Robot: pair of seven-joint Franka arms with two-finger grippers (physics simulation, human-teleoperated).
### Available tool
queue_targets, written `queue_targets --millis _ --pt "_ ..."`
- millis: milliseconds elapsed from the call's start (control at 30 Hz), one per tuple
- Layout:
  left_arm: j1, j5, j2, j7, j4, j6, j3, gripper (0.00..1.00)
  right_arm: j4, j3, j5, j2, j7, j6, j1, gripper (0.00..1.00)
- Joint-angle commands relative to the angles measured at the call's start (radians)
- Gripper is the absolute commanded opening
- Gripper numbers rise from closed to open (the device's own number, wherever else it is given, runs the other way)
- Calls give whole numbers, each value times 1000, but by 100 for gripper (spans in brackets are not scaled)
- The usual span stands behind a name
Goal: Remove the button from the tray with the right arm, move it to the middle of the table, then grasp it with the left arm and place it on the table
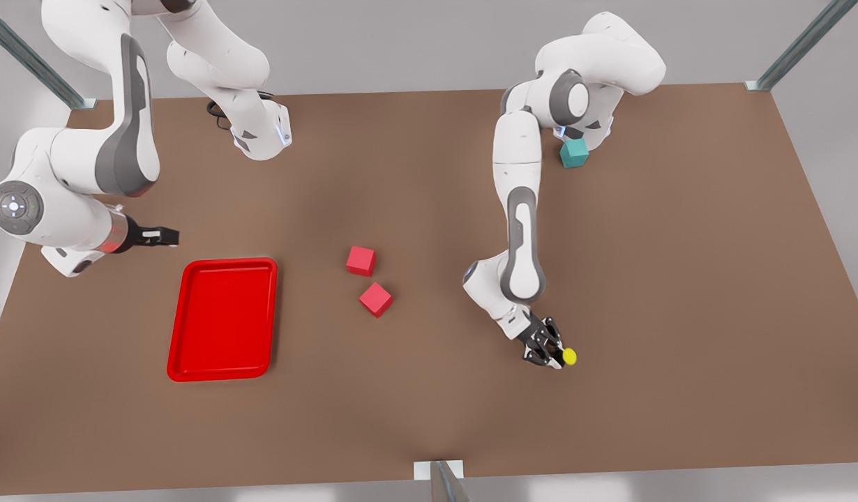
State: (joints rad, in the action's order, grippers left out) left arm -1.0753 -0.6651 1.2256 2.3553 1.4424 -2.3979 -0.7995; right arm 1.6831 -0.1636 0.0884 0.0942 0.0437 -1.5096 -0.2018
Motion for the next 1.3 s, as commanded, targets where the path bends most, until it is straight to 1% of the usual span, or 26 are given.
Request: queue_targets --millis 0,33,300,500,733,833,867,900,933,967,1100,1167,1200,1267 --pt "-8 -41 3 269 1 6 -17 37 1 -1 2 -2 13 2 1 100" --pt "-9 -74 3 266 7 6 -17 36 1 -1 2 -4 13 2 1 100" --pt "-34 -82 49 256 9 28 -24 36 3 -1 2 -1 12 0 1 100" --pt "-37 -113 54 249 9 29 -26 36 3 1 2 1 12 -3 -2 100" --pt "-38 -125 63 246 9 29 -26 39 9 1 7 1 12 -3 -2 100" --pt "-43 -134 68 246 9 31 -26 56 9 -1 7 1 12 -3 -2 100" --pt "-41 -139 68 242 9 31 -27 68 9 1 7 1 12 -3 -2 100" --pt "-43 -139 68 216 9 54 -26 84 9 1 7 1 12 -1 -2 100" --pt "-45 -137 68 213 9 57 -26 97 10 -1 7 1 12 -1 -2 100" --pt "-46 -139 68 213 9 57 -26 100 10 1 7 2 12 -3 -2 100" --pt "-84 -143 40 200 44 59 -26 100 10 -1 7 2 12 -4 -1 100" --pt "-129 -145 -6 182 121 57 -26 100 10 -1 7 2 12 -3 -1 100" --pt "-155 -151 -58 159 184 54 -26 100 12 -1 7 1 12 -3 -1 100" --pt "-199 -260 -241 136 338 54 -24 100 12 1 7 2 12 -3 -2 100"
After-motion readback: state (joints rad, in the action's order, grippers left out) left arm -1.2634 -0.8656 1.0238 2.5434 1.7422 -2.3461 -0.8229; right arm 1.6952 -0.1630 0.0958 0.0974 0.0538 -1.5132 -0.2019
